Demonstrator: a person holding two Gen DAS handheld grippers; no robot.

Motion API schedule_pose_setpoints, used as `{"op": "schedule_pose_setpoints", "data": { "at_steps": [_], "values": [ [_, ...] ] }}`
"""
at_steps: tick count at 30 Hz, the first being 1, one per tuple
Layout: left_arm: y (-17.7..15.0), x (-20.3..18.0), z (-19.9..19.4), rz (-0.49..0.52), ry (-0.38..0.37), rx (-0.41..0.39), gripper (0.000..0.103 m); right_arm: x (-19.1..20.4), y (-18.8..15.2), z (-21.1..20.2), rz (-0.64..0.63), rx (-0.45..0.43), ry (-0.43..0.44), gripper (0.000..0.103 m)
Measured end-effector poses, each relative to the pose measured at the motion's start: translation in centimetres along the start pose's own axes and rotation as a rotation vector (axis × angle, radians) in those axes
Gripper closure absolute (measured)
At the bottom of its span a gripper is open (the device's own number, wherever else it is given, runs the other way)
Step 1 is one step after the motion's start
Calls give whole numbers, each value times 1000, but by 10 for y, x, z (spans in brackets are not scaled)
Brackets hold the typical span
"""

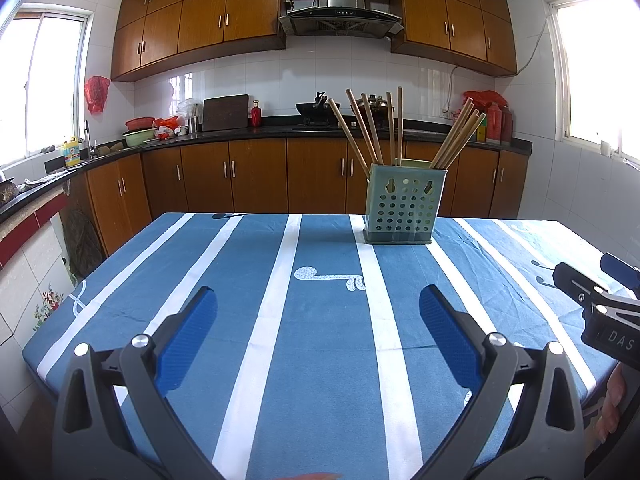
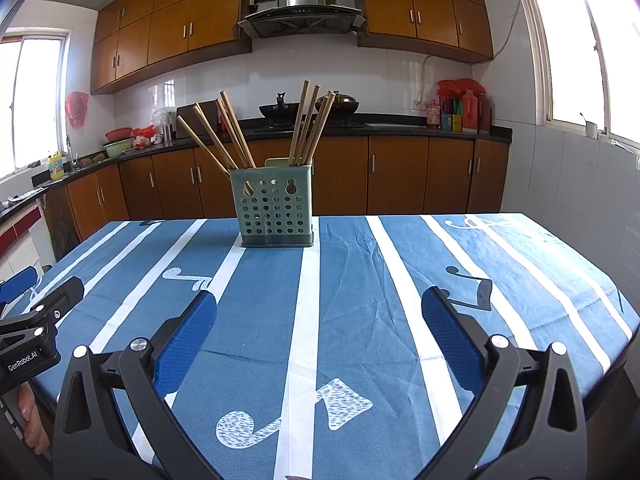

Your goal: Organize utensils

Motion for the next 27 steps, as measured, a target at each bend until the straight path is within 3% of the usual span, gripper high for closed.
{"op": "schedule_pose_setpoints", "data": {
  "at_steps": [27],
  "values": [
    [-2,1,0,-4,-3,4,4,1,1,0,5,3,0,2]
  ]
}}
Point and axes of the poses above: each gripper's, at about its wrist camera, not at the fingertips, and z roughly the way its jaws point, x to its left, y to its top, the point moved 5 cm from there along z, roughly the way its jaws point, and after that the axes turned 2 degrees about -z, right-handed, at the moved point
